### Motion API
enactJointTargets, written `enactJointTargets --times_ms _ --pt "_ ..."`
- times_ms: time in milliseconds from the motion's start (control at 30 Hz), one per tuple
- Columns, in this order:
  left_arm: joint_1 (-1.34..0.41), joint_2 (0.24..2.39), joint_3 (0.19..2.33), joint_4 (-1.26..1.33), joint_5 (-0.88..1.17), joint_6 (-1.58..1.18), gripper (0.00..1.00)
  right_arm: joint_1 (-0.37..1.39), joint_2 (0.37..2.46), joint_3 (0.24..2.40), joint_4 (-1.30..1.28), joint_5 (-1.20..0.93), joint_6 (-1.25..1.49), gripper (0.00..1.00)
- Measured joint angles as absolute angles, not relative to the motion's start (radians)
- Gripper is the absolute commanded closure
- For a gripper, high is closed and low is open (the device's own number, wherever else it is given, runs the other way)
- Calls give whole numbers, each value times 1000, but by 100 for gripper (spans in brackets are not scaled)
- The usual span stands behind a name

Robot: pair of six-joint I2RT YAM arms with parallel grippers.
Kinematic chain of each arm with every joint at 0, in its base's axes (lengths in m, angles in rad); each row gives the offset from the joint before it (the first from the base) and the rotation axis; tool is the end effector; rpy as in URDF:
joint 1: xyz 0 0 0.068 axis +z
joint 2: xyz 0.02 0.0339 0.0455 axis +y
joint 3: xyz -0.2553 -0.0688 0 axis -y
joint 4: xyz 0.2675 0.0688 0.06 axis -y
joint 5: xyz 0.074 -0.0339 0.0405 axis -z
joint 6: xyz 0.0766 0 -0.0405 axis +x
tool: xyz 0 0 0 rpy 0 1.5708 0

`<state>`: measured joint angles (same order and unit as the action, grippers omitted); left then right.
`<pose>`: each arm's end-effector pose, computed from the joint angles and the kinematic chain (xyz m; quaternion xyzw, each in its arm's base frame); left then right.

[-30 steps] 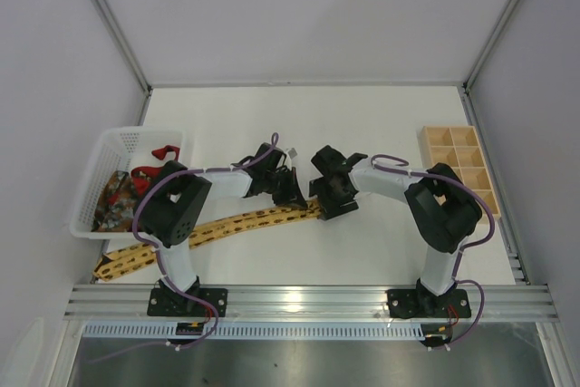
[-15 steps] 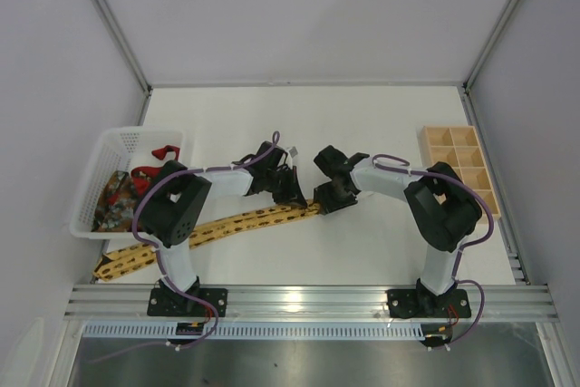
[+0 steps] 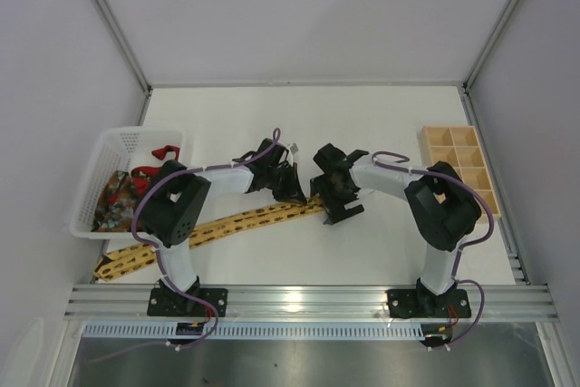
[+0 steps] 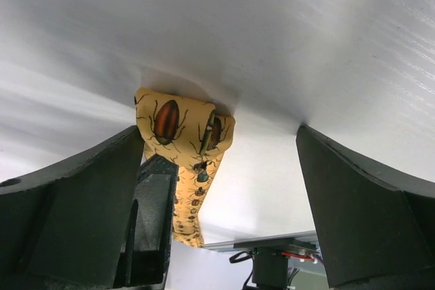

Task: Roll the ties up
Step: Roll the tie

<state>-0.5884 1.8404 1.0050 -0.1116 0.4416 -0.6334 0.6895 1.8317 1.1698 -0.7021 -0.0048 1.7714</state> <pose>0.3109 -0.2468 0.0852 0.0463 0.9299 -0.3425 0.1257 0.2811 0.2323 0.0957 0.5120 0.8528 0.0981 0.0322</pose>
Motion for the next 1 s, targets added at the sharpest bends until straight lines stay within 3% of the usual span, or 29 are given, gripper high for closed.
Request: enactJointTargets --times_ms 567,700,800,1000 --pt "-589 1853 1010 -103 456 -582 100 659 2026 1450 -887 20 1667 6" --pt "-589 1853 1010 -97 456 -563 100 659 2071 1514 -945 17 1656 12" --pt "-589 1853 1010 -93 457 -549 100 661 2089 1535 -971 9 1649 29" --pt "-589 1861 1017 -91 461 -531 100 667 2088 1533 -969 12 1658 32"
